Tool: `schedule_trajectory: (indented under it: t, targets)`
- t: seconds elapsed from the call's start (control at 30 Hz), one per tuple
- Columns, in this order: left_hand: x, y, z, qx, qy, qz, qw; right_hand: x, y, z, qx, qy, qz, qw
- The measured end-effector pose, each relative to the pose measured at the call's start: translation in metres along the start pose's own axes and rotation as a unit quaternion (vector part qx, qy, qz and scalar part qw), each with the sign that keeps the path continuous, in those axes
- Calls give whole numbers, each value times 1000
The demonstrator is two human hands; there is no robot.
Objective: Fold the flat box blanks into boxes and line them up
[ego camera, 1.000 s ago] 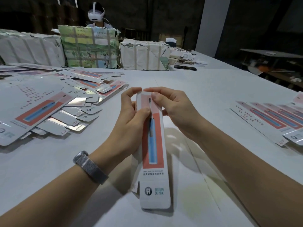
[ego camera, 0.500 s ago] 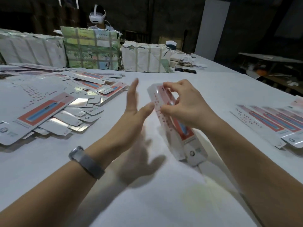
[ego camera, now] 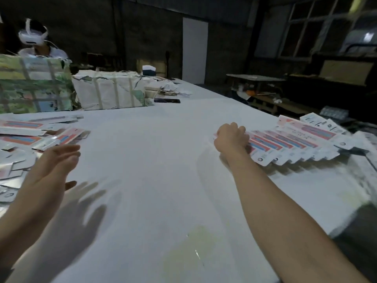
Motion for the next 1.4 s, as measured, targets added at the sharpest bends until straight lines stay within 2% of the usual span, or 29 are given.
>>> schedule_trajectory:
  t: [0.17, 0.27, 0.3, 0.37, 0.47, 0.53, 0.6, 0.7, 0.83, 0.93, 1.13, 1.23, 1.33, 1.4]
  targets:
    - [-5, 3, 3, -17, 63, 19, 998, -12, -14, -38, -92, 74, 42, 992]
    - [-14, -1, 20, 15, 186, 32, 982, -29, -36, -80, -175, 141, 64, 972]
    - [-20, -2, 25, 26, 259, 42, 965, -33, -47, -95, -203, 164, 66, 963]
    - [-40, 2, 30, 15, 431, 68, 900, -39, -73, -122, -258, 212, 59, 941]
    - [-81, 6, 11, -98, 589, 75, 799, -47, -118, -154, -330, 271, 44, 903]
    - [-100, 2, -4, -165, 616, 63, 768, -52, -144, -170, -364, 300, 27, 882]
    - [-106, -1, -9, -191, 626, 56, 754, -53, -164, -181, -388, 322, 5, 864]
    - [-93, -1, -3, -149, 671, 42, 725, -48, -183, -190, -414, 334, -17, 846]
    - [-75, 1, 1, -74, 679, 14, 730, -36, -193, -195, -430, 327, -37, 841]
    - [-76, 3, 3, -49, 669, 19, 741, -32, -196, -198, -435, 317, -45, 842]
    - [-62, 3, 12, 6, 684, 14, 730, -28, -195, -197, -426, 317, -51, 846]
    - [-56, -2, 37, 66, 681, 44, 728, -27, -195, -197, -425, 318, -49, 846]
    - [-45, -11, 70, 128, 628, 88, 763, -28, -195, -198, -430, 327, -35, 841]
    - [-34, -17, 89, 160, 558, 97, 808, -31, -194, -196, -424, 350, -21, 835]
Point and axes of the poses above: each hand's wrist, its own y-axis towards the middle knuckle, its own x-axis out of the palm, z = x × y, the point moved 8 cm from there along y, towards the middle knuckle
